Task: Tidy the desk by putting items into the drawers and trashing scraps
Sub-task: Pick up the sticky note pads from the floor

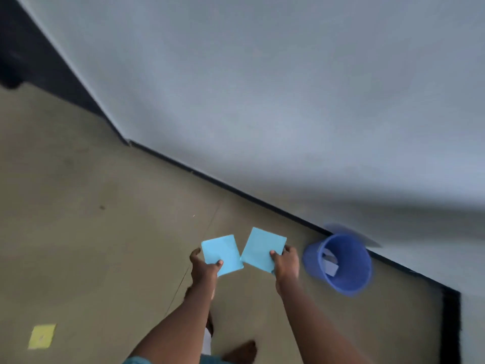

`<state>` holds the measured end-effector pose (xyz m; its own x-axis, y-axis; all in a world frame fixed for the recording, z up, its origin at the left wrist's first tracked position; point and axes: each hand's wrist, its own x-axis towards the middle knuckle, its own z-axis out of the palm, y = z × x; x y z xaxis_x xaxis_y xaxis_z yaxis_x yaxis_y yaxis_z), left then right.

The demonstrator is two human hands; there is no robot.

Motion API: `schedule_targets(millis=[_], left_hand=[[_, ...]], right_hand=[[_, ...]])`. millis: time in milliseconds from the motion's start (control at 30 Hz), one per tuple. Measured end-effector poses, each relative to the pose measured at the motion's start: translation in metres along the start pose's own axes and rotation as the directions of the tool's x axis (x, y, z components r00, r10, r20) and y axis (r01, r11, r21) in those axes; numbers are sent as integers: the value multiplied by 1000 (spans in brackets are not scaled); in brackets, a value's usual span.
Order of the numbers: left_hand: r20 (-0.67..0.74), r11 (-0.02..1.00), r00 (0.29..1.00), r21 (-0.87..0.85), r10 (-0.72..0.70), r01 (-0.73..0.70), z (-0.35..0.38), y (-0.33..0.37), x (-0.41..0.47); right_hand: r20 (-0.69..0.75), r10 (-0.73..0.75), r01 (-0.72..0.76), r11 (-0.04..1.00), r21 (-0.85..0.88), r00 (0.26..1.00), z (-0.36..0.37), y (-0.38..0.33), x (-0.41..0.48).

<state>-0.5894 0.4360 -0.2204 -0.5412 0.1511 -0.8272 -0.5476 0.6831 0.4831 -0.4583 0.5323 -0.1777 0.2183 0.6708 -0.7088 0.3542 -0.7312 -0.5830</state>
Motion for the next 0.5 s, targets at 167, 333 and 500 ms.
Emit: schedule_targets(millis=[167, 333, 500], left_hand=[[147, 994, 988, 87, 47, -60, 37, 5, -81], [261, 986, 959, 92, 112, -141, 83, 14, -170], [432, 960, 871, 45, 232, -278, 139, 28, -264]], right_hand=[[-90, 67, -45, 972, 229, 994, -100, 6, -24], [-178, 45, 24, 929, 368, 983, -200, -4, -49], [-313, 6, 150, 869, 471, 950, -297, -23, -78]])
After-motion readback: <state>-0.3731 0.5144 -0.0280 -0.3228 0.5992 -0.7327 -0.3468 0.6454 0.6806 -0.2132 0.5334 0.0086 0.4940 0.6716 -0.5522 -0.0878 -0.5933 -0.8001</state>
